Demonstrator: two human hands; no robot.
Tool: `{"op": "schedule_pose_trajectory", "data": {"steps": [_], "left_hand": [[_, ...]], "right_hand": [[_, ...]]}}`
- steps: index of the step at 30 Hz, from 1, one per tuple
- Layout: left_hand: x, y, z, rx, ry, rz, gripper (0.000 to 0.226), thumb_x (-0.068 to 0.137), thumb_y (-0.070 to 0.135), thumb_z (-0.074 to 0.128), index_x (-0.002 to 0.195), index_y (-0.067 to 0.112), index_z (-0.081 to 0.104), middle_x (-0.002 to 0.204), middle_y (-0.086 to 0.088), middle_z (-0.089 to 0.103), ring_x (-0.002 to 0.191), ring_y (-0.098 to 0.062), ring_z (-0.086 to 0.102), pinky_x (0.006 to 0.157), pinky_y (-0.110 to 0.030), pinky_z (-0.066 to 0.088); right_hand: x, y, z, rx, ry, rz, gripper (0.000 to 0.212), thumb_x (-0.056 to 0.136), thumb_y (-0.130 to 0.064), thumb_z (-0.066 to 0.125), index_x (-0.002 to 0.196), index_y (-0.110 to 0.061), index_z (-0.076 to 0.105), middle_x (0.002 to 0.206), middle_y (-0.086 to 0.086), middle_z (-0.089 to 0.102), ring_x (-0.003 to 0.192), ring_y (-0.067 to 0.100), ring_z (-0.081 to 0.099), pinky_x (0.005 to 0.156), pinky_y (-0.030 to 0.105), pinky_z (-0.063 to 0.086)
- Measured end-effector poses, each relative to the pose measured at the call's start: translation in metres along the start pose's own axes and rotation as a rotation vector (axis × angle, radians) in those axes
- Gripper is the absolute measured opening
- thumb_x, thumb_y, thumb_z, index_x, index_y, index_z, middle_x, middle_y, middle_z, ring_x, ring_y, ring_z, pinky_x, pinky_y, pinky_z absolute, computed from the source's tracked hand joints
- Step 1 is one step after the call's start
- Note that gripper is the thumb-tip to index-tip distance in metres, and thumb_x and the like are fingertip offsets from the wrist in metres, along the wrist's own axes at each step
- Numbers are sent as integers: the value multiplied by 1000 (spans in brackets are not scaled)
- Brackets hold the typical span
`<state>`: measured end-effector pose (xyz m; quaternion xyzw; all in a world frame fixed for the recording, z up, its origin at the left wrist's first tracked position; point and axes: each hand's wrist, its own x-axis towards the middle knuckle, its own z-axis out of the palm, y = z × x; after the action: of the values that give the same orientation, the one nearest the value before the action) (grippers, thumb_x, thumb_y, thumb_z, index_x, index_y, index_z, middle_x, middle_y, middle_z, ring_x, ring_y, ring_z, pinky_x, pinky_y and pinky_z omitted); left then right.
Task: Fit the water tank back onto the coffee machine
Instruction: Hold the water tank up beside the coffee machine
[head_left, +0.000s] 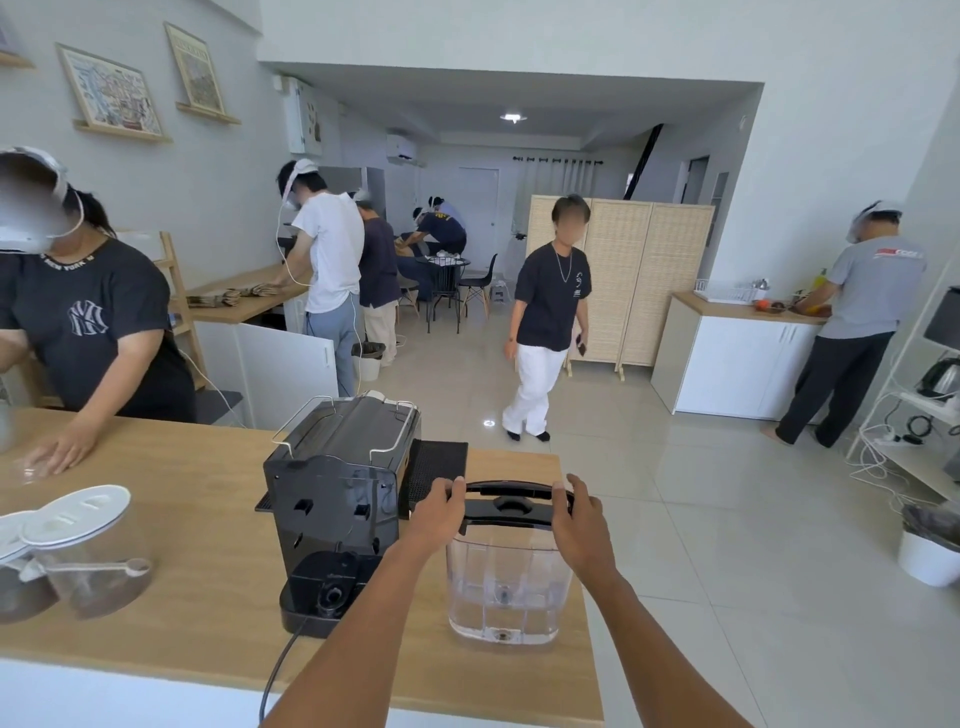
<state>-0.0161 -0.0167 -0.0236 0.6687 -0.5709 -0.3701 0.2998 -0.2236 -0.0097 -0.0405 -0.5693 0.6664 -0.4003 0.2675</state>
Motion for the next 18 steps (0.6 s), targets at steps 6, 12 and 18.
{"op": "schedule_pose_trajectory", "data": {"steps": [6,12,18], "left_hand": [[-2,-8,3,-58,-38,33,53,105,49,22,136,19,53,127,-6,60,128,-28,51,101,-39,35],[-9,-33,11,-97,-38,100,49,106,41,29,154,34,35,123,3,58,114,-14,50,101,-35,37],[-16,-42,24,118,-14,226,57,105,44,31,158,41,10,55,8,34,50,-8,36,62,-30,41]], "right_hand": [[0,4,-2,69,-41,37,57,103,-47,34,156,-27,32,138,13,51,122,28,54,103,43,41],[-15,30,-11,9,-142,-49,56,102,-45,41,156,-38,30,129,3,57,117,22,57,103,39,44],[-21,42,-4,-115,-217,-107,64,102,-48,37,158,-47,6,138,1,56,107,21,63,92,35,48]]}}
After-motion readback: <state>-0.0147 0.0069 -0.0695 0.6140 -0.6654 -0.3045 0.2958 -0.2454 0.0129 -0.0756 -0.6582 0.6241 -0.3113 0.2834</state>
